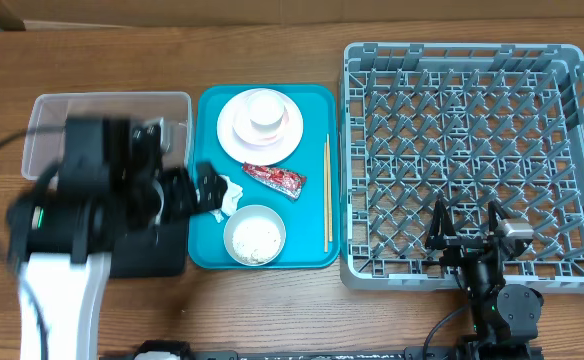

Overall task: Sort waste into correct bins and load items into the dishwasher
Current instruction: 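Reach the left gripper down to the crumpled white tissue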

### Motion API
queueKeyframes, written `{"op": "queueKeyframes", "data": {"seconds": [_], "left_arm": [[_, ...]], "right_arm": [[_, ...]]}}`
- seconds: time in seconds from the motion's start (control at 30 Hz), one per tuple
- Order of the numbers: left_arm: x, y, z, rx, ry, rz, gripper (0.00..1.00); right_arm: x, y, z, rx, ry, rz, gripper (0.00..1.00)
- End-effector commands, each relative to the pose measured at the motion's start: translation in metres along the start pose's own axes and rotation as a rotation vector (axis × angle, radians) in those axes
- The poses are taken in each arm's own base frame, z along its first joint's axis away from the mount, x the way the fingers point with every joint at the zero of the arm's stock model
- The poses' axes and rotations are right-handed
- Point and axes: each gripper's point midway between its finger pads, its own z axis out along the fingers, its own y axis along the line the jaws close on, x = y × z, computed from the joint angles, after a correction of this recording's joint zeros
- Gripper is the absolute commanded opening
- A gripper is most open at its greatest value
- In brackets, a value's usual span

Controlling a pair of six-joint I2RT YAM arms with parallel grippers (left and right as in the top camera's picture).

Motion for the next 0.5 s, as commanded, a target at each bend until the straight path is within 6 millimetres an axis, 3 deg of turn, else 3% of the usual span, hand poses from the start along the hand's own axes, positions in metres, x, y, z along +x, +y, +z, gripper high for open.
{"op": "queueKeyframes", "data": {"seconds": [0.0, 0.03, 0.07, 0.27, 0.4, 0.47], "left_arm": [[-0.011, 0.003, 0.031, -0.007, 0.126, 0.06, 0.49], [-0.01, 0.006, 0.04, -0.016, 0.168, 0.048, 0.18], [-0.007, 0.01, 0.049, -0.03, 0.216, 0.03, 0.04], [0.006, 0.036, 0.088, -0.179, 0.384, -0.084, 0.04], [0.01, 0.068, 0.095, -0.498, 0.316, -0.157, 0.04], [0.008, 0.071, 0.098, -0.569, 0.269, -0.159, 0.09]], "right_arm": [[0.002, -0.001, 0.0, 0.001, -0.004, -0.001, 1.0], [0.002, -0.001, 0.0, 0.001, -0.004, -0.001, 1.0], [0.002, -0.001, 0.0, 0.001, -0.004, -0.001, 1.0], [0.002, -0.001, 0.0, 0.001, -0.004, -0.001, 1.0], [0.002, -0.001, 0.0, 0.001, -0.004, -0.001, 1.0], [0.002, -0.001, 0.0, 0.001, -0.004, -0.001, 1.0]]}}
